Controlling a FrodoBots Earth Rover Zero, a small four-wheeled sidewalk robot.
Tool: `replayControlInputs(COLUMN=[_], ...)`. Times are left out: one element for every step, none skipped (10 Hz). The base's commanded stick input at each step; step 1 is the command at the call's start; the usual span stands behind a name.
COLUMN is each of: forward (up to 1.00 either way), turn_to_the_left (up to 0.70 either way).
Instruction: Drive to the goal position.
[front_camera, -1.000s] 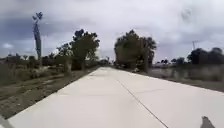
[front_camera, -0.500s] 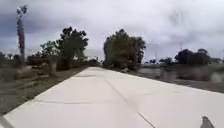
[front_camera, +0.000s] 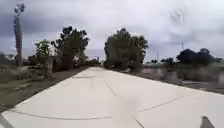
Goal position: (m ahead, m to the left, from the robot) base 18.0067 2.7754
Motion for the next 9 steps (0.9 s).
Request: replayControlInputs(forward=[0.85, 0.85, 0.85, 0.85, 0.85, 0.85, 0.85, 0.85, 0.85], turn_to_the_left=[0.00, 0.00, 0.00, 0.00, 0.00, 0.00, 0.00, 0.00, 0.00])
